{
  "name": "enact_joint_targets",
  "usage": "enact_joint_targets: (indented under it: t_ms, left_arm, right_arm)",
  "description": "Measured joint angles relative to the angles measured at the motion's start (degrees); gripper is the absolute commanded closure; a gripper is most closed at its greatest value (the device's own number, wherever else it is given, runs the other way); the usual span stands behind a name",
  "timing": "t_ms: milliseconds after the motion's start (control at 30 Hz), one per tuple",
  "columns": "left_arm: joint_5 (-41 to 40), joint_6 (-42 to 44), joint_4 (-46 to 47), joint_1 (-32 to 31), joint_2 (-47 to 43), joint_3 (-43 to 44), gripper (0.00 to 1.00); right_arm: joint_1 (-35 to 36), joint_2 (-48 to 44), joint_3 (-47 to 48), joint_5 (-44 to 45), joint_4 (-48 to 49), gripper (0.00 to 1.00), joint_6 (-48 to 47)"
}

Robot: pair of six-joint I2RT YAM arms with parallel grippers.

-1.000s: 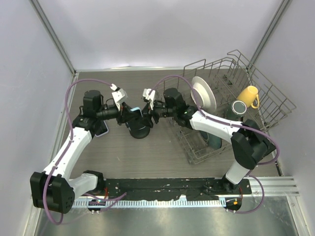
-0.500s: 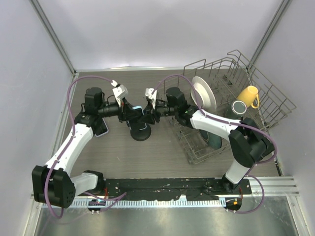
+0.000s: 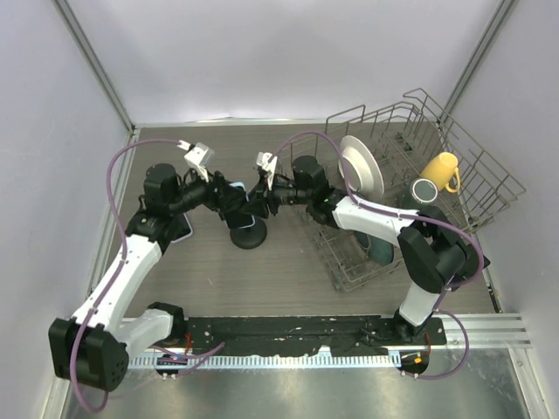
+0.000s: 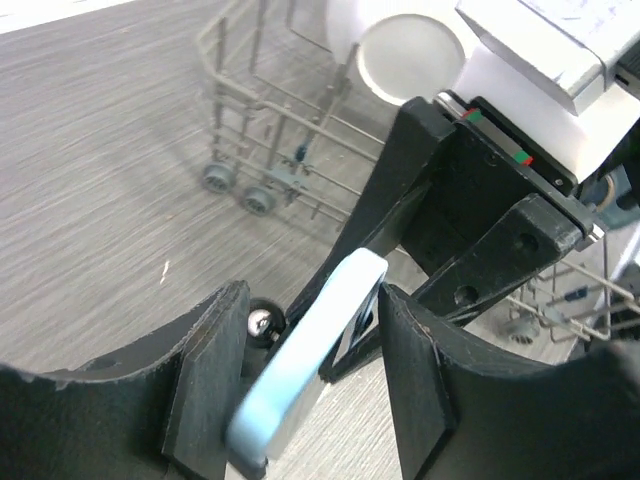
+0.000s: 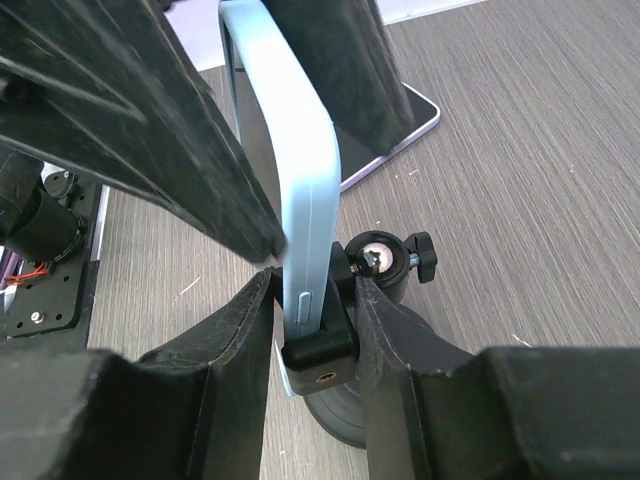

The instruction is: Place the phone on the phone stand

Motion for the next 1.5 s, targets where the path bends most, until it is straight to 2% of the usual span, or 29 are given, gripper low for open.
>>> enact_joint_targets:
  t_ms: [33, 167, 267, 333, 700, 800, 867, 933, 967, 1033, 1067, 1133, 1167, 1200, 1433, 1467, 1500]
  left_arm:
    - [-2.21, -0.87, -0.15, -0.11, -1.62, -0.79, 0.28]
    - [-12.66, -4.72, -1.16, 0.09, -10.58, -4.26, 0.21]
    - [-18.80, -7.69, -1.38, 0.13, -16.41, -6.32, 0.22]
    - [-20.83, -9.31, -1.68, 0.13, -17.70, -7.48, 0.28]
    - [-15.72, -16.81, 3.50, 0.11, -9.97, -19.71, 0.33]
    - [-13.35, -18.36, 7.45, 0.11, -7.17, -20.13, 0.41]
    - [-11.43, -19.26, 9.94, 0.11, -5.62, -20.28, 0.42]
    - [-10.45, -19.54, 11.43, 0.07, -4.87, -20.28, 0.47]
    - [-10.14, -19.56, 11.82, 0.07, -4.72, -20.28, 0.57]
    - [-9.51, -19.45, 12.39, 0.07, -4.57, -20.28, 0.66]
    - [-9.29, -19.26, 12.26, 0.07, -4.55, -20.28, 0.77]
    - [-8.85, -18.62, 12.28, 0.07, -4.52, -20.28, 0.85]
    - [-8.57, -18.21, 12.28, 0.07, -4.55, -20.28, 0.97]
    - [-8.46, -17.59, 12.55, 0.04, -4.55, -20.28, 1.00]
    - [-7.96, -14.71, 12.66, -0.33, -4.63, -20.28, 0.99]
    - [-8.20, -14.62, 12.55, -0.42, -4.74, -20.28, 0.77]
    - [-8.44, -14.53, 12.33, -0.48, -4.87, -20.28, 0.60]
  right_arm:
    - [0.00, 0.26, 0.02, -0.09, 0.42, 1.00, 0.33]
    - [-0.26, 0.48, 0.02, 0.04, 1.05, 1.00, 1.77]
    - [-0.57, 0.61, 0.02, 0.04, 1.49, 1.00, 2.82]
    - [-0.85, 0.63, 0.02, -0.09, 1.53, 1.00, 3.23]
    - [-3.19, 2.82, 2.27, -4.72, 1.99, 0.99, 5.16]
    - [-3.69, 3.39, 2.86, -6.05, 1.99, 1.00, 5.33]
    - [-4.15, 3.58, 3.10, -6.80, 2.01, 1.00, 5.55]
    - [-4.48, 3.69, 3.17, -7.43, 2.03, 1.00, 5.79]
    - [-4.59, 3.74, 3.19, -7.76, 2.12, 1.00, 5.84]
    - [-4.68, 3.96, 3.28, -8.00, 2.43, 1.00, 5.92]
    - [-4.76, 3.98, 3.30, -8.02, 2.62, 0.99, 5.95]
    - [-5.11, 4.00, 3.32, -8.37, 2.75, 1.00, 5.99]
    - [-5.33, 4.00, 3.32, -8.66, 2.78, 1.00, 6.10]
    - [-5.55, 4.00, 3.32, -8.96, 2.80, 1.00, 6.27]
    - [-6.23, 4.11, 3.32, -10.32, 2.91, 1.00, 6.43]
    - [-6.23, 4.11, 3.32, -10.29, 2.95, 1.00, 6.43]
    - [-6.23, 4.11, 3.32, -10.27, 2.95, 1.00, 6.45]
